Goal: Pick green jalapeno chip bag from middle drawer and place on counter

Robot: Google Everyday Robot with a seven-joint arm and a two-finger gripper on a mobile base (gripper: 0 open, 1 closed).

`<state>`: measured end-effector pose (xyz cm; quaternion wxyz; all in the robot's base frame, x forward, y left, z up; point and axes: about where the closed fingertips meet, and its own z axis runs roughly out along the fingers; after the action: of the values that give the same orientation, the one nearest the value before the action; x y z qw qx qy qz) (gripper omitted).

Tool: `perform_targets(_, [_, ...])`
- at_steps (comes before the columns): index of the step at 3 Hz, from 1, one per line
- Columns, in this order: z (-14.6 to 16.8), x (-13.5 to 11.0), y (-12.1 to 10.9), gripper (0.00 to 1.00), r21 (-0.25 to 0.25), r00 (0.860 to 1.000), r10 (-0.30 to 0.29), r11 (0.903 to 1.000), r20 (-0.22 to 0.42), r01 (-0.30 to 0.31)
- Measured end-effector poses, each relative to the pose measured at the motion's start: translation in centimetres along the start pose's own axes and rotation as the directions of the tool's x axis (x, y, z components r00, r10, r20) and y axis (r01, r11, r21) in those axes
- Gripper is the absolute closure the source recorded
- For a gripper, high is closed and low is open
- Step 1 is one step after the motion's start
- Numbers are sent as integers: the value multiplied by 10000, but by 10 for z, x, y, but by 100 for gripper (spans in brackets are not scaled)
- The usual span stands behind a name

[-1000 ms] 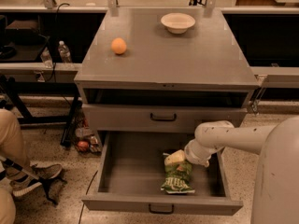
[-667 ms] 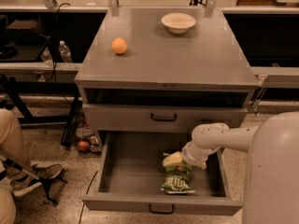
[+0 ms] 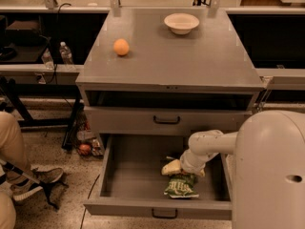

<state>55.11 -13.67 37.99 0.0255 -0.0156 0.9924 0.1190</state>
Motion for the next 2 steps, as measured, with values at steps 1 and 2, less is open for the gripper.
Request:
perform_targets(1, [10,2,0,26,-14,9999,97,10000,-119,-97])
perform_targets(2, [9,7,-8,56,176,9993,287,9994,-226,-283])
